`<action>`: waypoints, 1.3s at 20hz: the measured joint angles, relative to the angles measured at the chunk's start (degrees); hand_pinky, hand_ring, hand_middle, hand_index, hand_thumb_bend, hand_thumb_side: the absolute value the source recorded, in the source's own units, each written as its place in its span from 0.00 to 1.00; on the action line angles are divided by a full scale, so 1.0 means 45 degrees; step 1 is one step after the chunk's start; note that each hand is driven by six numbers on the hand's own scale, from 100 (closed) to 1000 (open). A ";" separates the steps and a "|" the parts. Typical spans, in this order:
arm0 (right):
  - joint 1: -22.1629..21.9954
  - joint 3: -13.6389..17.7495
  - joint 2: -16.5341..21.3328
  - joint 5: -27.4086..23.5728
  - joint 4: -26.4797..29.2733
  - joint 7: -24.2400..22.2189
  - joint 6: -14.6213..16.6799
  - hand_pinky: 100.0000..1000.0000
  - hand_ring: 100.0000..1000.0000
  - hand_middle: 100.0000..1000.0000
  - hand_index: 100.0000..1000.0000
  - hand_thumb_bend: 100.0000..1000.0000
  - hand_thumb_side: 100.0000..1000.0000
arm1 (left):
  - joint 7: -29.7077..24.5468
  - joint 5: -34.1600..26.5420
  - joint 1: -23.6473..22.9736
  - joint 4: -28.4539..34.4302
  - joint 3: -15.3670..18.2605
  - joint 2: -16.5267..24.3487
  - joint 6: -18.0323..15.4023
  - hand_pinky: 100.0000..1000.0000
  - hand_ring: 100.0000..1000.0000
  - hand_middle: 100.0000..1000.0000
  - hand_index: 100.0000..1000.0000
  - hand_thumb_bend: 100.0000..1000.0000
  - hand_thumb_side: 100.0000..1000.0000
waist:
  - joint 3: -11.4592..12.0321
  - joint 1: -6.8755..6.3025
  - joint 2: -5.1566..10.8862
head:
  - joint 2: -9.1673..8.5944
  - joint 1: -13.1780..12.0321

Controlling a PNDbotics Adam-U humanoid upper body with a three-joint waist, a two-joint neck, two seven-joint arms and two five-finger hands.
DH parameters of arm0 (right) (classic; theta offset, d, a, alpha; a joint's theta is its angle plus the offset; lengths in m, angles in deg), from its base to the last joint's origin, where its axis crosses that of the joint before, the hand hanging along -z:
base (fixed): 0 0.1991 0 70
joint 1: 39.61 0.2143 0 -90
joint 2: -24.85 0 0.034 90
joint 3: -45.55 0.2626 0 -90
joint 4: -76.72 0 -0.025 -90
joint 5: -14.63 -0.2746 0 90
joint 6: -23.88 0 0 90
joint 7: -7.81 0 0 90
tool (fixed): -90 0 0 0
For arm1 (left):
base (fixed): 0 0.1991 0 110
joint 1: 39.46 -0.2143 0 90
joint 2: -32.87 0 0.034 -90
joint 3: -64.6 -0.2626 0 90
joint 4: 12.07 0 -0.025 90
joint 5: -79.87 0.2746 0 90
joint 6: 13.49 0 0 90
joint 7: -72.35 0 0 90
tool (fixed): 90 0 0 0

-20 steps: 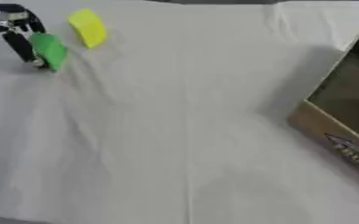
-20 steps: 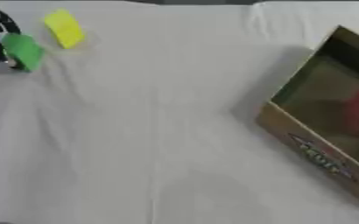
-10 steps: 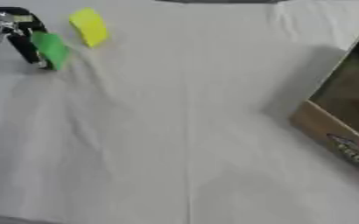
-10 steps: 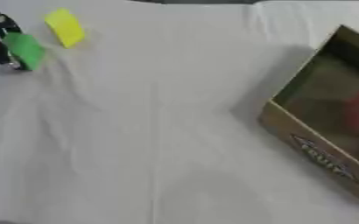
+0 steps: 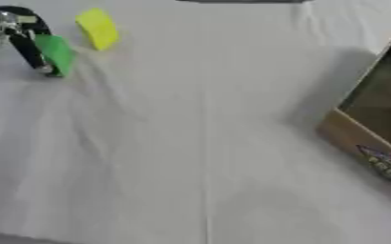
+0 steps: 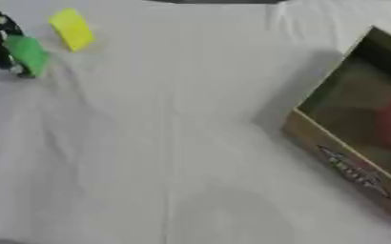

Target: Pick up the objects with one hand, pass them to the other hand, and then place them into the box on the other side of the table.

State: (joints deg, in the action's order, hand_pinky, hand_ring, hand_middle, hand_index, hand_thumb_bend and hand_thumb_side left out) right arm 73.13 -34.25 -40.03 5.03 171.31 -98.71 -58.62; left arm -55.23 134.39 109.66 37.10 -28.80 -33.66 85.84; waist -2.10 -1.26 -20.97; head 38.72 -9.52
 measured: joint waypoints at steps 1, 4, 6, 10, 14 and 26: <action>-0.0021 -0.0001 0.0001 -0.0004 -0.0002 0.0000 0.0003 1.00 0.68 0.70 0.81 0.00 0.73 | 0.0032 -0.0114 0.0000 0.0084 -0.0003 0.0000 0.0012 0.61 0.54 0.48 0.65 0.28 0.00 | 0.0025 0.0000 0.0004 | 0.0005 0.0004; -0.0032 -0.0001 0.0004 -0.0043 -0.0009 -0.0003 0.0021 1.00 0.68 0.70 0.81 0.00 0.72 | 0.0182 -0.0692 -0.0016 0.0560 -0.0122 0.0017 -0.0048 0.60 0.52 0.47 0.64 0.24 0.00 | 0.0097 0.0000 0.0014 | 0.0111 0.0072; -0.0077 -0.0001 0.0008 -0.0072 -0.0038 0.0004 0.0035 1.00 0.68 0.70 0.81 0.00 0.71 | 0.0292 -0.1243 -0.0080 0.0941 -0.0228 0.0123 -0.0111 0.59 0.51 0.46 0.65 0.22 0.00 | 0.0152 0.0001 0.0027 | 0.0168 0.0136; -0.0167 -0.0002 0.0025 -0.0176 -0.0073 0.0015 0.0048 1.00 0.68 0.70 0.81 0.00 0.70 | 0.0566 -0.2521 -0.0410 0.1832 -0.0439 0.0461 -0.0184 0.58 0.49 0.44 0.64 0.18 0.00 | 0.0258 0.0001 0.0355 | 0.0291 0.0246; -0.0241 -0.0007 0.0062 -0.0290 -0.0073 0.0029 0.0064 1.00 0.68 0.70 0.81 0.00 0.69 | 0.0900 -0.3897 -0.0977 0.2988 -0.0712 0.0937 -0.0248 0.56 0.47 0.43 0.63 0.14 0.00 | 0.0320 0.0001 0.0465 | 0.0363 0.0346; -0.0242 -0.0079 0.0281 -0.0529 -0.0072 0.0081 0.0111 1.00 0.68 0.70 0.81 0.00 0.66 | 0.2724 -0.8050 -0.2651 0.6650 -0.1498 0.1606 0.0452 0.51 0.44 0.39 0.62 0.00 0.00 | 0.0406 0.0002 0.0721 | 0.0515 0.0684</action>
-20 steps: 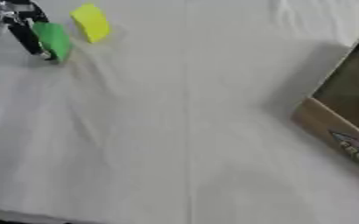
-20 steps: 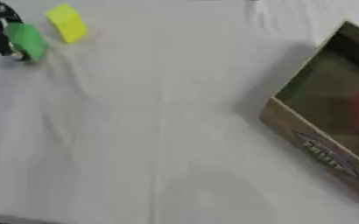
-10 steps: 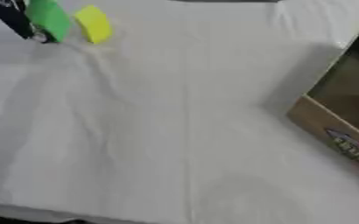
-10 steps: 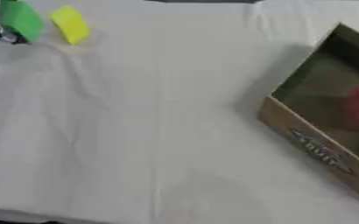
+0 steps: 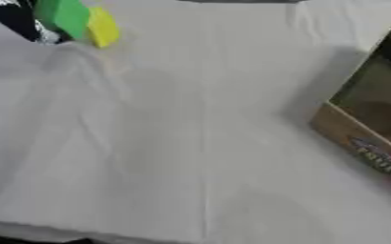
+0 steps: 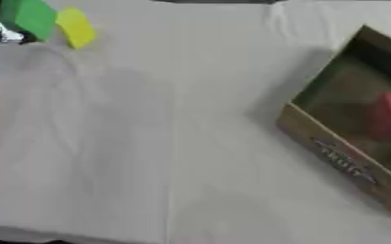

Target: Pick up the objects with one hand, pass them to the other hand, and then place them into the box on the other side of the table.

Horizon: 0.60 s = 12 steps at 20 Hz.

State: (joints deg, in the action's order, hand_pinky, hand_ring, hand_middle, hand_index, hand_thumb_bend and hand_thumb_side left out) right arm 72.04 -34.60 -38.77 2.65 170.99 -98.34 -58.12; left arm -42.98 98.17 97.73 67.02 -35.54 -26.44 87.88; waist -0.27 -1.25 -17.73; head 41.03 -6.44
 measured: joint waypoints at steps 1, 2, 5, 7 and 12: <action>0.0001 0.0000 0.0003 -0.0027 0.0000 0.0008 0.0007 1.00 0.68 0.70 0.81 0.00 0.66 | 0.0102 -0.0194 -0.0108 0.0248 -0.0039 0.0031 0.0068 0.51 0.43 0.39 0.62 0.00 0.00 | 0.0003 0.0000 0.0004 | 0.0000 0.0054; 0.0001 0.0000 0.0007 -0.0057 0.0001 0.0012 0.0009 1.00 0.68 0.70 0.81 0.00 0.65 | 0.0204 -0.0360 -0.0218 0.0487 -0.0075 0.0061 0.0135 0.51 0.43 0.39 0.62 0.00 0.00 | 0.0004 0.0000 0.0011 | -0.0008 0.0120; 0.0002 0.0000 0.0035 -0.0157 0.0004 0.0036 -0.0001 1.00 0.68 0.70 0.81 0.00 0.65 | 0.0489 -0.0813 -0.0553 0.1174 -0.0117 0.0083 0.0316 0.50 0.43 0.38 0.62 0.00 0.00 | 0.0005 0.0000 0.0079 | -0.0115 0.0340; 0.0002 0.0002 0.0069 -0.0218 0.0007 0.0056 -0.0011 1.00 0.68 0.70 0.81 0.00 0.65 | 0.0652 -0.1047 -0.0770 0.1575 -0.0153 0.0083 0.0434 0.50 0.43 0.38 0.61 0.00 0.00 | 0.0007 0.0002 0.0160 | -0.0247 0.0445; 0.0002 0.0005 0.0075 -0.0335 0.0014 0.0092 -0.0021 1.00 0.68 0.70 0.81 0.00 0.64 | 0.1161 -0.1560 -0.1276 0.2441 -0.0185 0.0064 0.0722 0.47 0.40 0.35 0.59 0.00 0.00 | 0.0071 0.0002 0.0173 | -0.0459 0.0547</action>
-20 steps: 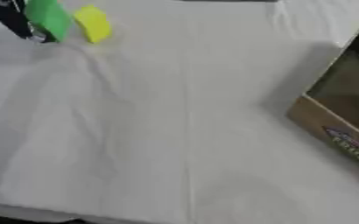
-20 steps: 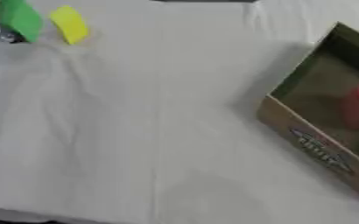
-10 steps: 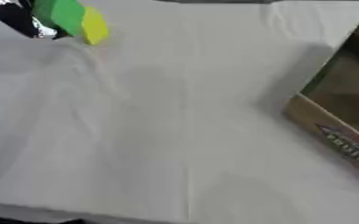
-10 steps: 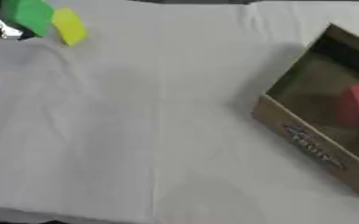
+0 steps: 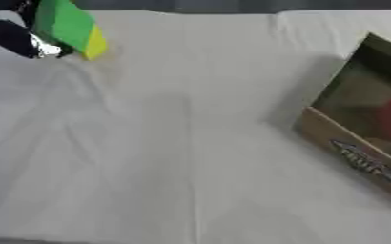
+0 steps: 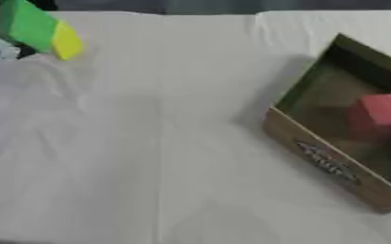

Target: Pick up the objects with one hand, pass them to the other hand, and then place them into the box on the other side of the table.

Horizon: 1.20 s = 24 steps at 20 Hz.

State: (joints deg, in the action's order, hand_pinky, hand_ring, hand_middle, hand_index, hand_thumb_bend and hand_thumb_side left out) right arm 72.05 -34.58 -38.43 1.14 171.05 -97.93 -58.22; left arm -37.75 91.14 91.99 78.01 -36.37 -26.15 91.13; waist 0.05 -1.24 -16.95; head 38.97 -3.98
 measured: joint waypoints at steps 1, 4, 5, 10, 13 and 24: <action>0.0000 0.0003 0.0000 -0.0024 0.0002 0.0009 -0.0006 1.00 0.68 0.70 0.81 0.00 0.64 | 0.0162 -0.0127 -0.0105 0.0154 -0.0002 -0.0032 0.0057 0.46 0.40 0.35 0.59 0.00 0.00 | 0.0001 0.0000 0.0003 | -0.0034 0.0012; -0.0001 0.0014 0.0001 -0.0098 0.0024 0.0067 -0.0037 1.00 0.68 0.70 0.81 0.00 0.64 | 0.0772 -0.0478 -0.0373 0.0575 -0.0087 -0.0276 0.0261 0.46 0.39 0.34 0.59 0.00 0.00 | 0.0010 0.0028 0.0007 | -0.0075 0.0100; -0.0001 0.0033 0.0001 -0.0108 0.0036 0.0082 -0.0032 1.00 0.68 0.70 0.81 0.00 0.63 | 0.0969 -0.0588 -0.0446 0.0731 -0.0153 -0.0344 0.0329 0.46 0.39 0.34 0.59 0.00 0.00 | 0.0010 0.0058 0.0007 | -0.0076 0.0135; -0.0001 0.0082 0.0005 -0.0216 0.0076 0.0139 -0.0031 1.00 0.68 0.70 0.81 0.00 0.63 | 0.2045 -0.1098 -0.0741 0.1624 -0.0498 -0.0724 0.0665 0.45 0.38 0.33 0.58 0.00 0.00 | 0.0023 0.0135 0.0060 | -0.0074 0.0388; -0.0001 0.0082 0.0006 -0.0243 0.0094 0.0156 -0.0038 1.00 0.68 0.70 0.81 0.00 0.63 | 0.2840 -0.1355 -0.0983 0.2188 -0.0658 -0.0968 0.0844 0.44 0.37 0.32 0.57 0.00 0.00 | 0.0028 0.0135 0.0075 | -0.0065 0.0454; -0.0001 0.0084 0.0017 -0.0332 0.0231 0.0191 -0.0020 1.00 0.68 0.70 0.81 0.00 0.62 | 0.4924 -0.1597 -0.1499 0.3517 -0.0913 -0.1877 0.0834 0.43 0.36 0.31 0.57 0.00 0.00 | 0.0029 0.0153 0.0076 | -0.0048 0.0515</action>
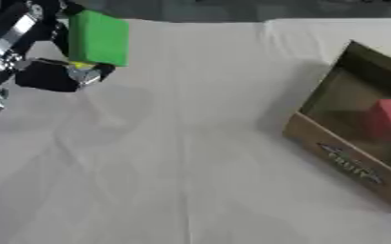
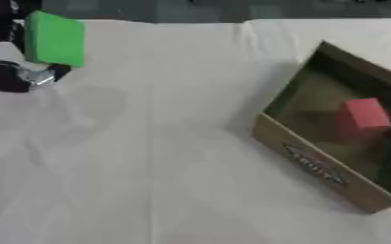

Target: Pick up the objects with one hand, pass them to the other hand, and then place them into the box on the other side of the table.

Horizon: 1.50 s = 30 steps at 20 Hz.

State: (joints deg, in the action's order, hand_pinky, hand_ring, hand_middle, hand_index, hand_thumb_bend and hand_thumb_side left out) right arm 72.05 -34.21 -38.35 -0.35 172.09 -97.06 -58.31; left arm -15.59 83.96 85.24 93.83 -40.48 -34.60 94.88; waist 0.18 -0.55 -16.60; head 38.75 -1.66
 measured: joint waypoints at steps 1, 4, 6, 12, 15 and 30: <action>0.0000 0.0000 0.0000 -0.0001 0.0002 0.0000 0.0000 1.00 0.68 0.70 0.81 0.00 0.62 | 0.0134 0.0001 -0.0019 0.0072 -0.0007 -0.0083 -0.0046 0.43 0.36 0.31 0.57 0.00 0.00 | 0.0000 0.0000 0.0004 | 0.0002 0.0008; 0.0002 -0.0001 0.0005 -0.0006 0.0038 -0.0002 -0.0002 1.00 0.68 0.71 0.81 0.00 0.61 | 0.0464 0.0080 -0.0126 0.0171 -0.0020 -0.0407 -0.0188 0.43 0.36 0.31 0.57 0.00 0.03 | 0.0010 0.0000 0.0011 | 0.0006 0.0012; 0.0010 -0.0003 0.0017 -0.0023 0.0143 -0.0005 0.0000 1.00 0.68 0.71 0.81 0.00 0.60 | 0.0637 0.0111 -0.0213 0.0187 -0.0032 -0.0641 -0.0253 0.43 0.36 0.31 0.56 0.00 0.07 | 0.0011 0.0000 0.0015 | 0.0007 0.0012; 0.0121 -0.0082 0.0134 -0.0042 0.0472 -0.0098 0.0089 1.00 0.68 0.71 0.81 0.00 0.54 | 0.1168 0.0055 -0.0443 0.0046 -0.0075 -0.1424 -0.0470 0.42 0.35 0.30 0.56 0.00 0.13 | 0.0037 0.0000 0.0033 | 0.0039 -0.0017; 0.0260 -0.0191 0.0253 0.0013 0.0705 -0.0178 0.0176 0.99 0.69 0.71 0.81 0.00 0.50 | 0.1359 -0.0007 -0.0524 -0.0145 -0.0112 -0.1782 -0.0601 0.42 0.35 0.30 0.56 0.00 0.15 | 0.0046 0.0000 0.0033 | 0.0092 -0.0047; 0.2066 -0.2321 0.1581 0.1705 0.2589 -0.1528 0.1636 0.94 0.76 0.75 0.84 0.00 0.17 | 0.1463 0.0650 -0.0523 -0.0882 -0.0464 -0.2600 -0.1280 0.42 0.35 0.30 0.54 0.00 0.10 | 0.0046 0.0004 0.0139 | 0.0224 -0.0048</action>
State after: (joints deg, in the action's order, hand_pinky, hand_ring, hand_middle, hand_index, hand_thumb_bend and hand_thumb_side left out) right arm 81.34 -44.65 -31.24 7.32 183.74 -103.94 -50.94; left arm -9.01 86.88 82.89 89.86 -42.57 -46.30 89.12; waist 0.39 -0.53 -15.98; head 39.76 -1.88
